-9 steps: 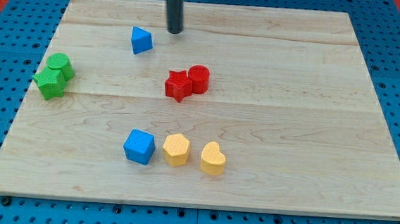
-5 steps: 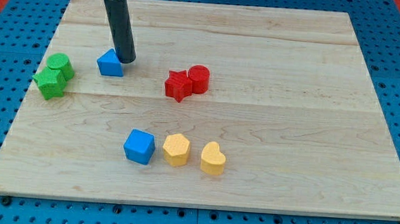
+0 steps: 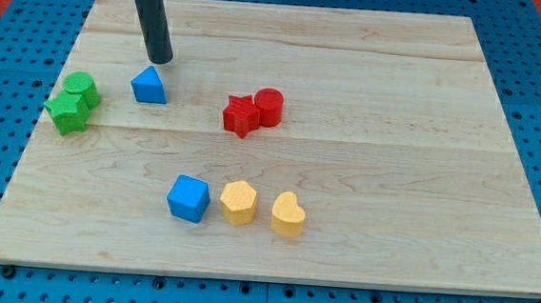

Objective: Place the blue triangle to the left of the blue cube

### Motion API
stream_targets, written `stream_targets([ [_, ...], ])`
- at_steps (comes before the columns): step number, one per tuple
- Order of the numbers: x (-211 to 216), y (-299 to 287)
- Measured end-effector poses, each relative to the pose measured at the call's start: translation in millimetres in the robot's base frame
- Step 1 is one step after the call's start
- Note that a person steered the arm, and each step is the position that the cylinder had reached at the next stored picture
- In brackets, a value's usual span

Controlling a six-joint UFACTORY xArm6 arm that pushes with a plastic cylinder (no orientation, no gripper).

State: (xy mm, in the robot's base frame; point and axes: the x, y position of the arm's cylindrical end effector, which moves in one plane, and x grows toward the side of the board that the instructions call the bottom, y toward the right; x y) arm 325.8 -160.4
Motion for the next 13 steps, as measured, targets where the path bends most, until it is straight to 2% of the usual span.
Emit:
stream_targets([
  [1,37,-5],
  [2,36,4],
  [3,5,4],
  [4,66,2],
  [6,143,23],
  [7,124,26],
  [8,111,1],
  [9,135,-10],
  [11,188,24],
  [12,210,-20],
  [13,218,7],
])
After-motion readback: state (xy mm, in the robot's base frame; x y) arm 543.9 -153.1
